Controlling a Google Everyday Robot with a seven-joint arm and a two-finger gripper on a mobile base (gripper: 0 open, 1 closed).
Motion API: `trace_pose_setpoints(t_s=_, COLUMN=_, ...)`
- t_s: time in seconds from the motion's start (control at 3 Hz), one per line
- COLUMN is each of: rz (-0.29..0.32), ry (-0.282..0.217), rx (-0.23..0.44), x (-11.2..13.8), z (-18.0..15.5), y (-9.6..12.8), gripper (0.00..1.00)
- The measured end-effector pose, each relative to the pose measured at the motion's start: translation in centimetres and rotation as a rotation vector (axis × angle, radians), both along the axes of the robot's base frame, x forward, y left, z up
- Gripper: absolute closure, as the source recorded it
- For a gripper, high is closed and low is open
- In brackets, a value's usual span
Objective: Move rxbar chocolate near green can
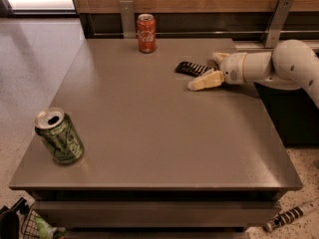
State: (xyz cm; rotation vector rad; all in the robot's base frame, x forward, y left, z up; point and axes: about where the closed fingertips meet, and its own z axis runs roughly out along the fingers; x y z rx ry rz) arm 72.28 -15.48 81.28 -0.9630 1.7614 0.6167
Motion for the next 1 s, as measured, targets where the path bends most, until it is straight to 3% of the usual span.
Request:
trace_pose_setpoints(t_s=0.33, rz=-0.027, ry=-0.014, rx=0.001, x=0.2, z=-1.4, y=0.5, gripper=0.15)
trace_pose_setpoints(t_s=0.67, rz=-0.027, ry=-0.015, rx=0.001, x=0.2, z=-0.8, y=0.5, gripper=0.38)
trace_pose_setpoints(t_s=1.0, rz=-0.027, ry=-0.015, rx=0.001, x=0.2, z=-0.2, y=0.5, gripper=0.69)
